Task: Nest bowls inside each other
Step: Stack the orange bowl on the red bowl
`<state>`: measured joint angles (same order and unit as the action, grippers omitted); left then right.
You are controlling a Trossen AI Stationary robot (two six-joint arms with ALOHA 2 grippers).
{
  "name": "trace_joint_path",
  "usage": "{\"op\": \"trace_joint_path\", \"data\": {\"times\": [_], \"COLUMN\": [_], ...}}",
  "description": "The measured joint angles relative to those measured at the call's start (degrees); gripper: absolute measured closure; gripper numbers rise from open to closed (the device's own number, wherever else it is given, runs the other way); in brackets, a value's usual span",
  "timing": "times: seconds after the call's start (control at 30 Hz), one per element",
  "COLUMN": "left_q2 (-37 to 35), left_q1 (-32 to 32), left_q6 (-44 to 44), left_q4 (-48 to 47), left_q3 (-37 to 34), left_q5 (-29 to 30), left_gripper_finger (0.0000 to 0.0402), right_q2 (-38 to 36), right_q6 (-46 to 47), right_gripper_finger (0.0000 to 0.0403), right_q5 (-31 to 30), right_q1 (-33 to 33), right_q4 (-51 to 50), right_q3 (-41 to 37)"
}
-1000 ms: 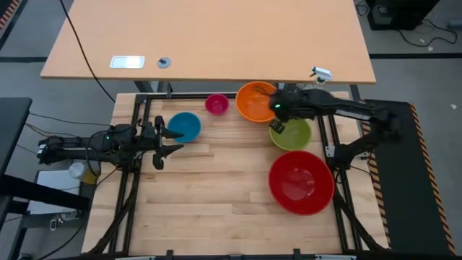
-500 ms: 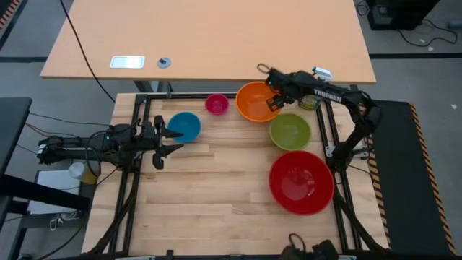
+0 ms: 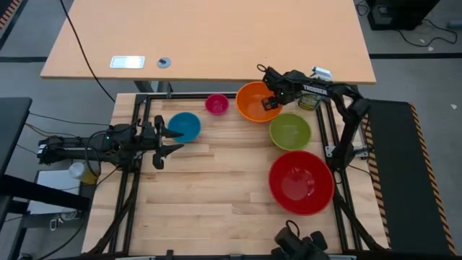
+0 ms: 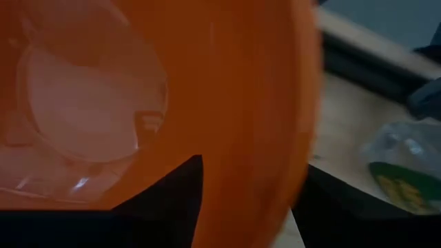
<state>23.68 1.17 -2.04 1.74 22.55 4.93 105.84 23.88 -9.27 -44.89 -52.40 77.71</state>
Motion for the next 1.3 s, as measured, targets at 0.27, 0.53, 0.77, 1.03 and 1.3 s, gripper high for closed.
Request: {"op": "trace_joint_path", "data": {"times": [0.27,0.53,0.77,1.03,1.3], "left_q2": [0.0,0.0,0.4,3.5,12.2], "left_q1": [0.0,0.0,0.0,0.0,0.0], "left_q6": [-0.1,-0.1,-0.1,0.2,-0.1], "left_q4": [0.0,0.0,-0.1,0.3,4.4], "left_q3": [0.0,0.0,0.0,0.0,0.0], "left_q5": [0.0,0.0,0.0,0.0,0.4], "left_gripper_finger": [0.0209,0.0209,0.0209,0.0209,0.0209], "right_q2": [1.4,0.8,-2.8,-11.9,-20.1], "right_q6": [-0.4,-1.7,-4.4,-6.4,-6.0], "right_gripper_finger": [0.0234,0.0346,0.0384,0.0385,0.0385], "right_q5": [1.5,3.3,6.1,7.5,13.7], "right_q1": [0.0,0.0,-0.3,0.0,7.5], "right_q4": [0.0,1.3,3.8,2.9,-4.0], "right_q3": [0.0,0.4,0.0,-0.1,-0.1]}}
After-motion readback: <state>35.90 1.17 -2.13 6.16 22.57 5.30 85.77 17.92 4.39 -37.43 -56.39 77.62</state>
